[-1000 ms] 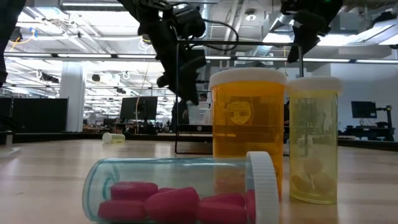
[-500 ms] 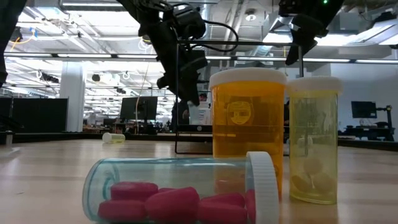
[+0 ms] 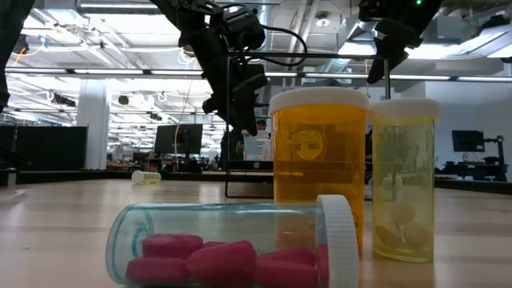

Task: Pick and place medicine bottles onto shelf by color
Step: Put the green pill bottle on the shelf

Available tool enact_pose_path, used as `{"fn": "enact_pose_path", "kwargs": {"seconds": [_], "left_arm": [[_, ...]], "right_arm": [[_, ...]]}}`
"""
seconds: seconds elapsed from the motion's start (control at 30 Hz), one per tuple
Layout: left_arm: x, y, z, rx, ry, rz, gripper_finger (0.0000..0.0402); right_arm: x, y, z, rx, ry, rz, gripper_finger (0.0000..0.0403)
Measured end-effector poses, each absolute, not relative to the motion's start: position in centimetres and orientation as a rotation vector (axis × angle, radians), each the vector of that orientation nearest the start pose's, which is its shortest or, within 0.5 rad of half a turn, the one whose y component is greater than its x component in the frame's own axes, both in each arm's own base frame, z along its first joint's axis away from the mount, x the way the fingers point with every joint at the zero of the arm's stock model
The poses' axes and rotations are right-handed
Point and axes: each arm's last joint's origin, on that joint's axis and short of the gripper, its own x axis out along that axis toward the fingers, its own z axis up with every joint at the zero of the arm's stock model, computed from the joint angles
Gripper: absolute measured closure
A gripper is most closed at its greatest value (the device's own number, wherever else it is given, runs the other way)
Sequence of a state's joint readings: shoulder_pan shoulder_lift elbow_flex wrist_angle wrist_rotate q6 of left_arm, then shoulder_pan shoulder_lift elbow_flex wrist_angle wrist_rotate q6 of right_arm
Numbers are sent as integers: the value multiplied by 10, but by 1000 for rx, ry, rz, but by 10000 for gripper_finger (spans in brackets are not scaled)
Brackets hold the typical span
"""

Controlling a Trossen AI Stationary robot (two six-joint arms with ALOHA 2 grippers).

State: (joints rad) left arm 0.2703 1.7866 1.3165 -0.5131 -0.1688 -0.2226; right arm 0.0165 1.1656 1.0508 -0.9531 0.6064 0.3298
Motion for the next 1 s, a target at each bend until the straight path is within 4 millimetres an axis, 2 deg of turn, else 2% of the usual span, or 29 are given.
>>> {"fn": "enact_pose_path", "kwargs": {"seconds": [1.0], "left_arm": [[361,104,223,-269,943,496,285]], "right_arm": [[210,-13,297,-39,927,-690,189]]}}
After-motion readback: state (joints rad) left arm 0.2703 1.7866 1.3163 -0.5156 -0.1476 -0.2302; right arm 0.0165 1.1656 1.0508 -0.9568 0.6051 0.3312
